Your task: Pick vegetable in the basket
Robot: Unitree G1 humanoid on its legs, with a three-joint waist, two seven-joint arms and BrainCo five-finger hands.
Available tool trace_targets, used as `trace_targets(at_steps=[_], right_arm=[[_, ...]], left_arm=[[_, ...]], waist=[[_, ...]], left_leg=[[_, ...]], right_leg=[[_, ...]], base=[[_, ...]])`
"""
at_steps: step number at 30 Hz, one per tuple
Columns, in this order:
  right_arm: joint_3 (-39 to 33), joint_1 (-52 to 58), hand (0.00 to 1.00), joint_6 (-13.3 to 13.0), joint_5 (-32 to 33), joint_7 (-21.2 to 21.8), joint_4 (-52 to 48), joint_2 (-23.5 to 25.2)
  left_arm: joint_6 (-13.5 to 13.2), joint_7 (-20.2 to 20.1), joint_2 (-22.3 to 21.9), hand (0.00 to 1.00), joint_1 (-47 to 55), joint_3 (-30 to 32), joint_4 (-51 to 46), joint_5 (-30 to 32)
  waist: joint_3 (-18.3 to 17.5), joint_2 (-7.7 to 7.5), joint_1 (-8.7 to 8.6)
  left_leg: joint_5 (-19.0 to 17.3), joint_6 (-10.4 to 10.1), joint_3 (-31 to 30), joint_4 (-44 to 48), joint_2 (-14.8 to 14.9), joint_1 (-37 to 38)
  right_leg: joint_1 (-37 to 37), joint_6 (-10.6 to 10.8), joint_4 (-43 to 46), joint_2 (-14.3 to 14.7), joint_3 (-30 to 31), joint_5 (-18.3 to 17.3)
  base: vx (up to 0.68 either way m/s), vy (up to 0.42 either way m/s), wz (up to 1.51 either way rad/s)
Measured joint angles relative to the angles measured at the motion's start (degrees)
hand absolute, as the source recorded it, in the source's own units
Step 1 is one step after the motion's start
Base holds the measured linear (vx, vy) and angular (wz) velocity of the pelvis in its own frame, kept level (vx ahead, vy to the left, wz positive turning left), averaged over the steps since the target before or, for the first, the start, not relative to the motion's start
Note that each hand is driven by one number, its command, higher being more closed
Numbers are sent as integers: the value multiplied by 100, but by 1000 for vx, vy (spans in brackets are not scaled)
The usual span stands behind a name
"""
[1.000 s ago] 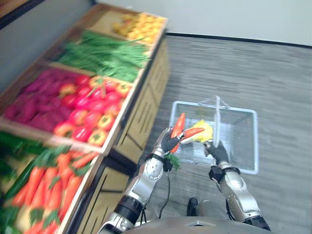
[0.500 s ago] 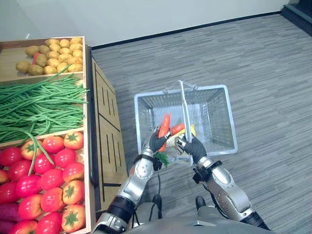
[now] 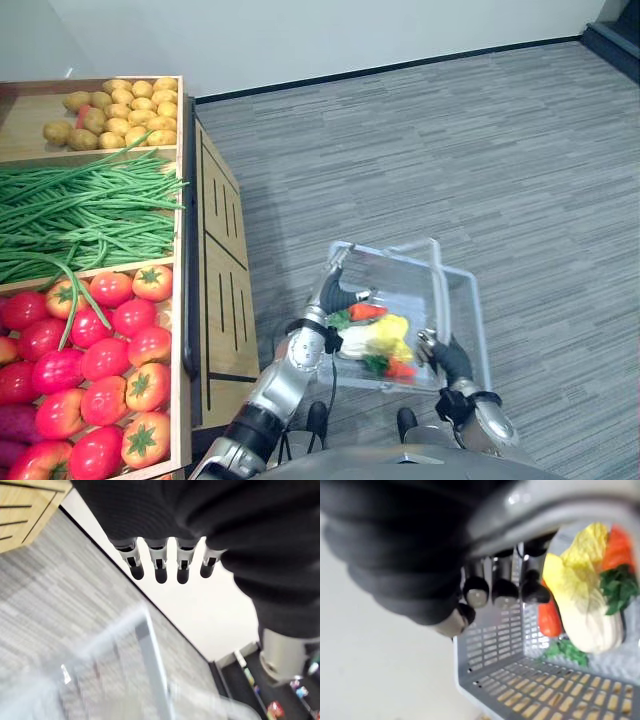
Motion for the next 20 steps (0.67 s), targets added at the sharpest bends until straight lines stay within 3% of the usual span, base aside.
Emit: trace_targets(at_steps=[6,10,14,16,20], right_arm=[[-1161,-19,100,91,-631,-404,906,-7],[-1450,-104,100,131,-745,-451,1484,-38],[-1620,-299,100,318,-913,-548,1863,-39],[-1602,-362,100,498,-1358,-610,1979,-9],[-1614,-496,100,608,-1973,-622,1981,-5]], left_arm=[[-446,-198,-210,0,497,697,-998,-2259],[-459,-193,-371,0,466,885,-337,-2549],[-130,-189,-386,0,115,1352,2203,-2289],[182,-194,-384,0,-40,1717,4231,-2095],[614,-187,-306,0,212,2395,6220,-1266]], waist=[[-282,70,15],[-375,34,26],[-378,38,10],[-353,0,-3],[-243,-127,-50]], left_leg=[[17,1,-93,9,-14,22],[32,-2,-108,-3,15,37],[45,-16,-102,-5,33,106],[21,-41,-15,-5,46,115],[-66,-18,75,-4,60,242]], right_leg=[[135,0,-66,-16,-113,0],[182,-3,-87,-9,-175,4],[250,5,-101,32,-187,6],[248,21,-107,31,-183,10],[335,1,-100,26,-168,-4]], base=[[4,-12,8],[-40,-5,7],[-54,-19,-1],[-39,-1,-7],[8,8,-7]])
